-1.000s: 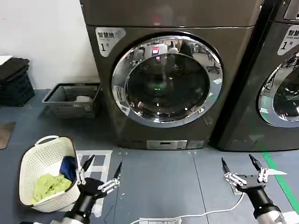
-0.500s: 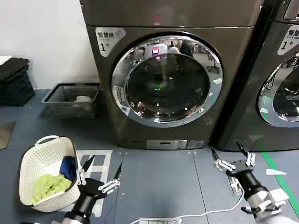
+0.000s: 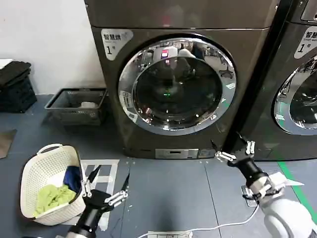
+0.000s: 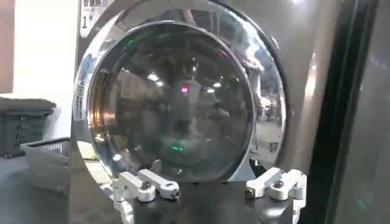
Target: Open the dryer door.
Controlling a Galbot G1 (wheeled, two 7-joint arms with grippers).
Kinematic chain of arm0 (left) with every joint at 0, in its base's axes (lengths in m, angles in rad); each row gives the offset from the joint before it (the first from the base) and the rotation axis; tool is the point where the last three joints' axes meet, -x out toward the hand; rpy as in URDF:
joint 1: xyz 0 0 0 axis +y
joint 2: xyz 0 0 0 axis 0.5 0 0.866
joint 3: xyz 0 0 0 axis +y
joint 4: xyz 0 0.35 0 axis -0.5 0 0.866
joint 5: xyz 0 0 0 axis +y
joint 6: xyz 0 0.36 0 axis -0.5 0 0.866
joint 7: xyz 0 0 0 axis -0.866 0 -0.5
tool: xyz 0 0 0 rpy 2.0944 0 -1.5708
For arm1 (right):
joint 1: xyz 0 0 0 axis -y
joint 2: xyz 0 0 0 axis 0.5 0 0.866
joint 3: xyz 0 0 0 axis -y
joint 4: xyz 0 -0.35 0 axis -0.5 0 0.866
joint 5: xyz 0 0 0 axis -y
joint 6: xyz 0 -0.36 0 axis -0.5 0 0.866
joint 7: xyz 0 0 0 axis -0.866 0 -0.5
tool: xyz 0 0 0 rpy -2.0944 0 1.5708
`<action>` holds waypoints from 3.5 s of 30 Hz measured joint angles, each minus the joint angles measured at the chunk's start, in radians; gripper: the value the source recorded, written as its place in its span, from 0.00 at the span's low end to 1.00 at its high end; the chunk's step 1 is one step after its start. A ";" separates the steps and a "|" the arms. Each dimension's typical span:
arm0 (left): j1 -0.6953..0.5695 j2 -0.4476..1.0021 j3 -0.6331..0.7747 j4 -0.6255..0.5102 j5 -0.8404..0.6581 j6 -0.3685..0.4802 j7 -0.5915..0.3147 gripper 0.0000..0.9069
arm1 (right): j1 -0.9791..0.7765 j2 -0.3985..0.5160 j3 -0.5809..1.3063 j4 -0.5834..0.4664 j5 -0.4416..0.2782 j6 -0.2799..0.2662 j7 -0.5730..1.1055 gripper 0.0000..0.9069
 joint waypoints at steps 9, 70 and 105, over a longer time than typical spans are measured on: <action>0.001 -0.004 -0.004 0.000 0.002 0.000 0.000 1.00 | 0.151 -0.029 -0.132 -0.063 0.031 -0.001 0.025 1.00; -0.001 -0.022 -0.010 0.011 0.007 0.001 0.000 1.00 | 0.897 0.153 -0.772 -0.426 0.108 -0.009 0.030 1.00; -0.006 -0.024 -0.009 0.015 0.006 0.001 0.000 1.00 | 1.021 0.295 -0.899 -0.558 0.116 -0.008 0.005 1.00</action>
